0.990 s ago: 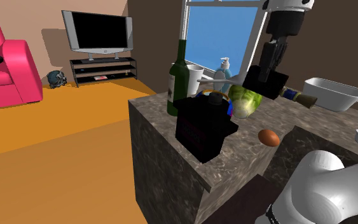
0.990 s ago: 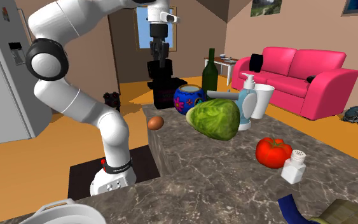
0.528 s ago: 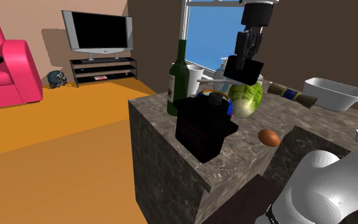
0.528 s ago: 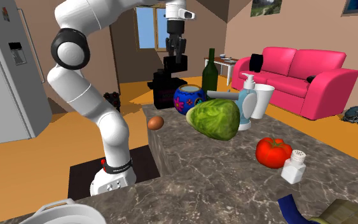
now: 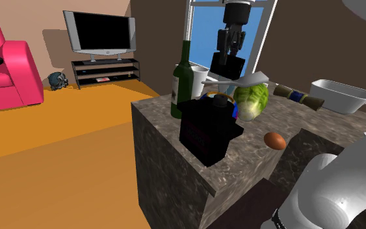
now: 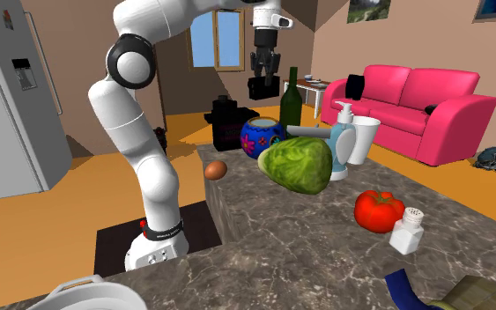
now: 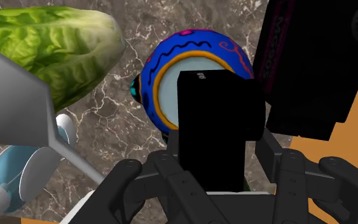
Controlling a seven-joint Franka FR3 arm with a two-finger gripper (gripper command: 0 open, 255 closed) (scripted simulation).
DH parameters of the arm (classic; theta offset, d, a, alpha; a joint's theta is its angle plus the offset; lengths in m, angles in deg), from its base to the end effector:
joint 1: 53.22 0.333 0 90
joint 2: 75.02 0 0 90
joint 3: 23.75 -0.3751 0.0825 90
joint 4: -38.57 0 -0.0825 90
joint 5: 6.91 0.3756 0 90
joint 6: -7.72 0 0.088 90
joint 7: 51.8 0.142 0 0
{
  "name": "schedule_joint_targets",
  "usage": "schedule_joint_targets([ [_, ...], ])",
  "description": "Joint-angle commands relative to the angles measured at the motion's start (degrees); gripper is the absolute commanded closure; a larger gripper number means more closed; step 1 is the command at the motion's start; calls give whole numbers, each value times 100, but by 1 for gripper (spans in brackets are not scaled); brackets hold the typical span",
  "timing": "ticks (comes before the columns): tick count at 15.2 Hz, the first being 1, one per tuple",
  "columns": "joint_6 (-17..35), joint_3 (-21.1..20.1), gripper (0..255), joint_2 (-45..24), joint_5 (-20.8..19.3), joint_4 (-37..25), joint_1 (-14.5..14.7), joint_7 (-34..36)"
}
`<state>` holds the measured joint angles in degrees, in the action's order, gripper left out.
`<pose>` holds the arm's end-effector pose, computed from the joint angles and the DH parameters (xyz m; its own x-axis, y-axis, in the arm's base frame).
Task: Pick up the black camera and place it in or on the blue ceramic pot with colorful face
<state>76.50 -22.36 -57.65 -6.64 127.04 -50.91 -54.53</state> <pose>0.3776 0.0041 0.7699 0.9970 0.0667 -0.0399 0.0662 -0.9977 -0.0136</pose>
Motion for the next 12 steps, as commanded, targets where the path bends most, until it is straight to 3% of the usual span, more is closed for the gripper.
schedule_joint_targets([
  [1,173,-6,255,86,0,251,2,7],
  [12,1066,-11,255,540,-9,1598,-2,6],
])
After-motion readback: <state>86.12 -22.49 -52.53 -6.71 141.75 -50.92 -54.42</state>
